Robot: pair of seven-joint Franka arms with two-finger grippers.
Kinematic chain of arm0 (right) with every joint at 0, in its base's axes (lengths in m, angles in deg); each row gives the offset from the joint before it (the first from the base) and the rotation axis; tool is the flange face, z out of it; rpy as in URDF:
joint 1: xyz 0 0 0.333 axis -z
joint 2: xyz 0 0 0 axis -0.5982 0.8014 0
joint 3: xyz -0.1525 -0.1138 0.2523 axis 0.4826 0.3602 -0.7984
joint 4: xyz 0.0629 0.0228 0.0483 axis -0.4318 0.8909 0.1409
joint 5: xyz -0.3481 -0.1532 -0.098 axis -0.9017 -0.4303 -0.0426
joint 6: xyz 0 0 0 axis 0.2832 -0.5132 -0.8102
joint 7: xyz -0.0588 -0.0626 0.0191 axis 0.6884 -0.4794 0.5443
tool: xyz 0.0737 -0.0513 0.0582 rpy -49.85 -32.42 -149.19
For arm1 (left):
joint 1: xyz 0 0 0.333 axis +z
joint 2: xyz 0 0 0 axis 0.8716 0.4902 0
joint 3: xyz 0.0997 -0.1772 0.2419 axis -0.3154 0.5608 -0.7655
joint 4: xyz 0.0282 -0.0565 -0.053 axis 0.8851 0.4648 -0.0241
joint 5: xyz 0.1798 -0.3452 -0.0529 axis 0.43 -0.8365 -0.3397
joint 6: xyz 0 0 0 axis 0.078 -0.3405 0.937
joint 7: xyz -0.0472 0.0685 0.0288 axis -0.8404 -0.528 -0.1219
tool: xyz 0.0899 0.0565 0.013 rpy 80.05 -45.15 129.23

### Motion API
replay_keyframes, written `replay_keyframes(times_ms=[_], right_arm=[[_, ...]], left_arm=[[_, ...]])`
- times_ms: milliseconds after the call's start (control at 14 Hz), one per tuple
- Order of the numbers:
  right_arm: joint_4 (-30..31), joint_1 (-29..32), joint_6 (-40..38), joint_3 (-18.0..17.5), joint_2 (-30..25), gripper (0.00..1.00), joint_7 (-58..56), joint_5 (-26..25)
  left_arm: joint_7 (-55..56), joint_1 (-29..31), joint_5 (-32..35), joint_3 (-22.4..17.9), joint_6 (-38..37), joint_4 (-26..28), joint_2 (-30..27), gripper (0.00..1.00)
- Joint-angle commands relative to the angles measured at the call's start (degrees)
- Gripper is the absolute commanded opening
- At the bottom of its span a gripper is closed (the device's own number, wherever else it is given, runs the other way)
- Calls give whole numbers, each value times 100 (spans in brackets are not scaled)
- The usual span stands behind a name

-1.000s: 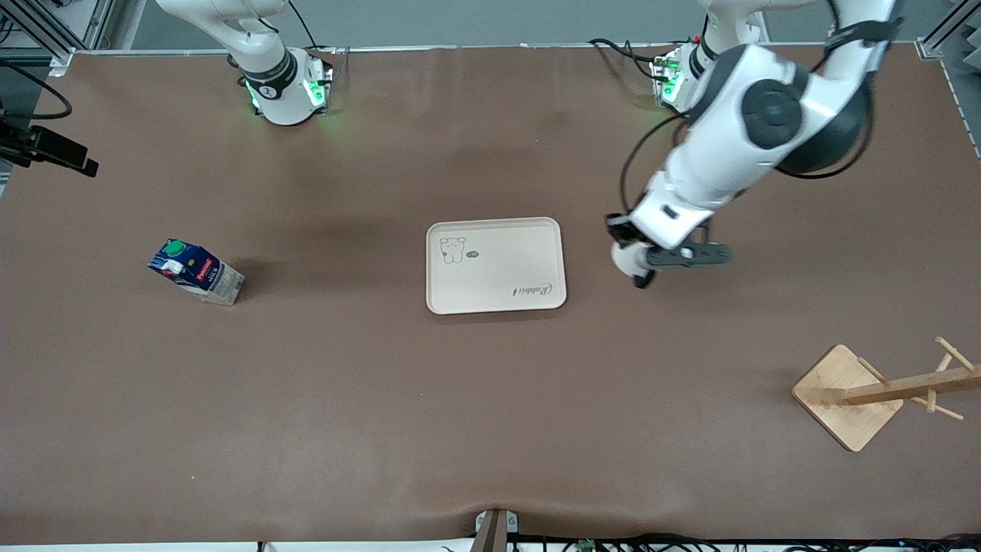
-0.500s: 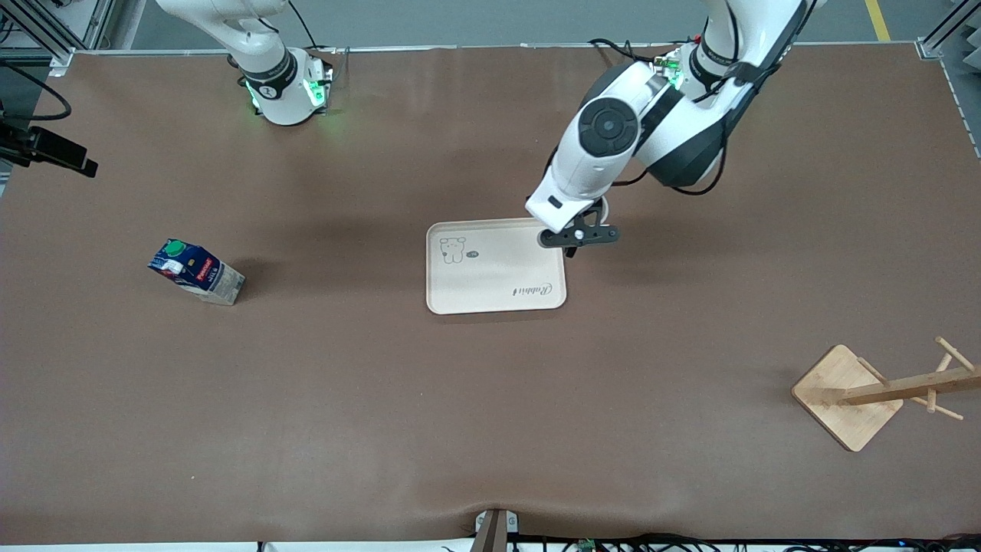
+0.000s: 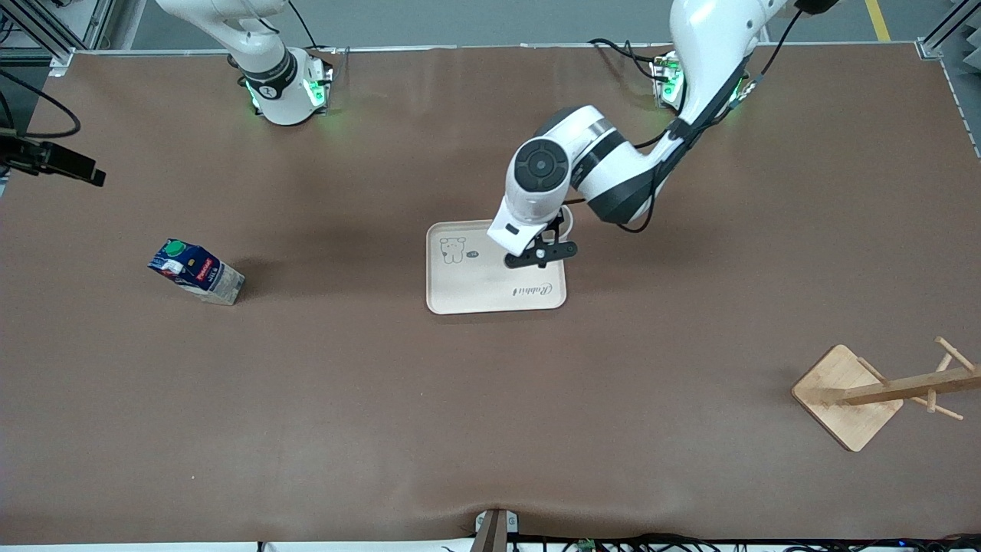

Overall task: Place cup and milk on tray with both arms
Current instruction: 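Carry the mug over the tray while the right gripper reaches the milk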

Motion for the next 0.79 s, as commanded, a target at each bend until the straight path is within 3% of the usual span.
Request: replay_keyframes(times_ms=[0, 286, 571, 714], right_arm=[[-163, -69, -7, -37, 258, 100, 53, -230], [-189, -166, 37, -37, 494, 100, 62, -608], [-364, -61, 186, -28, 1161, 100, -78, -653], [-523, -44, 169, -20, 1225, 100, -394, -697]], left_arm=[[311, -89, 169, -26, -19, -334, 370, 0], [768, -221, 169, -53, 130, -343, 589, 0], [1050, -397, 502, -211, 323, -326, 792, 0], [1059, -406, 503, -220, 350, -335, 924, 0]])
